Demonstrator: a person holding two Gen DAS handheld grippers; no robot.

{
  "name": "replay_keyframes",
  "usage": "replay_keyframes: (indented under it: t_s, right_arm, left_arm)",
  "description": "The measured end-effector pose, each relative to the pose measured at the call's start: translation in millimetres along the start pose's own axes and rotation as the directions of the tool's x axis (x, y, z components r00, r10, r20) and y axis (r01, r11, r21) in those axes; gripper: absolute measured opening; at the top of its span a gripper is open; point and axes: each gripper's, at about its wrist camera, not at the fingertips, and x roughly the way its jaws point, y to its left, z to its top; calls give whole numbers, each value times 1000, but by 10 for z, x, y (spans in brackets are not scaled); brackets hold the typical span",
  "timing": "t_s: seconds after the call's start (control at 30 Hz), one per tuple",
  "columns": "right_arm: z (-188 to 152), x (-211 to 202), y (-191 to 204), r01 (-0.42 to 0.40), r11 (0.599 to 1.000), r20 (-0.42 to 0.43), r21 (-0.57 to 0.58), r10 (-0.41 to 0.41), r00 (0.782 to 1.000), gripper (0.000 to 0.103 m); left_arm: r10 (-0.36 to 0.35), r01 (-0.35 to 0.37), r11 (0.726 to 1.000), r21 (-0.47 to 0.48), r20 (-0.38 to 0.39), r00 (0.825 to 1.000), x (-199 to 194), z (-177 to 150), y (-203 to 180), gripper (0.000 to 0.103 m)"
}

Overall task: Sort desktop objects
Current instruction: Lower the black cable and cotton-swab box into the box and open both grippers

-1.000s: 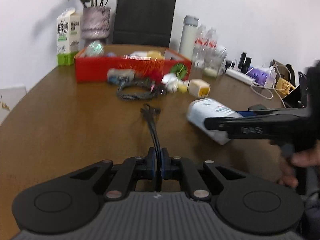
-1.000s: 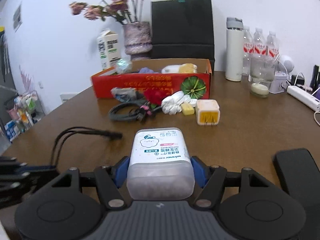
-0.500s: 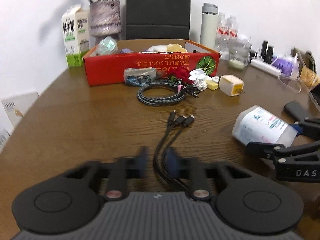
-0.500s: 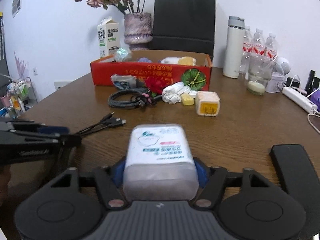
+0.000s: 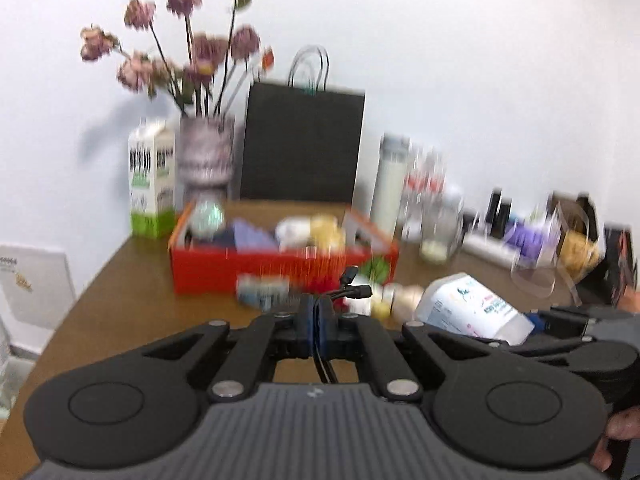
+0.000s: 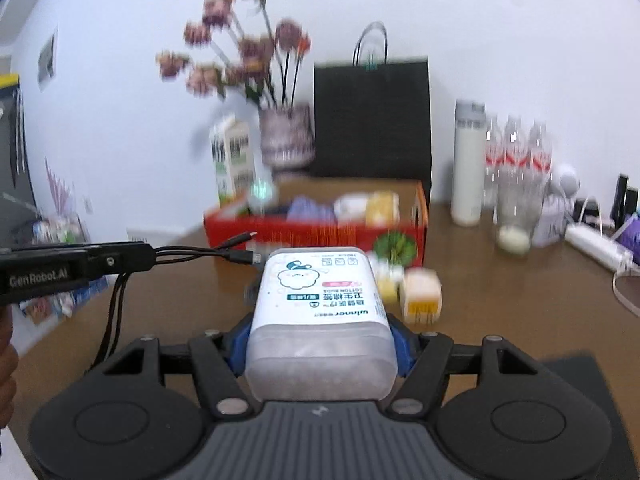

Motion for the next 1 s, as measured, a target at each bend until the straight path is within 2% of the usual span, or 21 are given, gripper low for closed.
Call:
replay_keyframes:
  t_s: [0.17, 0.23, 0.3, 0.37, 0.43, 0.5, 0.63, 0.7, 0.8, 0.9, 1.0]
  right_arm:
    - [588, 213, -84, 4, 1000, 62, 2, -4, 998, 64]
    - [873, 436, -159, -19, 1000, 63, 21, 18, 998, 64]
    - [1137, 756, -226, -13, 1000, 47, 23, 12, 999, 64]
    - [1338, 1132, -276, 29, 1000, 14, -5, -29, 999, 64]
    - [1473, 1536, -328, 57, 998, -37, -39, -59, 998, 64]
    - [1553, 1972, -420, 49, 999, -112, -25, -51, 992, 64]
    - [1601, 2739, -500, 16, 999, -258, 42, -4, 966, 64]
    - [1591, 3029, -503, 35, 999, -310, 31, -23, 950, 64]
    - [1556, 3350, -503, 43, 999, -384, 27, -29, 923, 64]
    - [1561, 3535, -513, 25, 997, -430, 67, 7, 903, 64]
    - [1546, 3669, -459, 23, 998, -472, 51, 4, 881, 65]
  left_arm:
    - [-19, 24, 999, -46, 105, 994, 226, 675, 156, 3]
    - [-16, 27, 995, -96, 114, 993, 484, 959, 239, 3]
    - [-43, 54, 981, -185, 66, 997, 876, 1213, 374, 3]
    - [-51, 52, 969, -240, 12, 999, 1277, 1381, 484, 3]
    - [3, -8, 973, -231, -22, 1000, 1657, 1491, 531, 3]
    - [60, -74, 974, -214, -71, 996, 2103, 1547, 585, 3]
    - [97, -151, 960, -237, -226, 969, 2996, 1498, 804, 3]
    - [107, -172, 962, -212, -288, 952, 3293, 1418, 848, 3]
    - [151, -213, 966, -143, -353, 923, 3612, 1298, 855, 3]
    - [177, -248, 959, -135, -399, 900, 3807, 1216, 910, 4]
    - [143, -231, 962, -148, -447, 883, 3909, 1148, 949, 6]
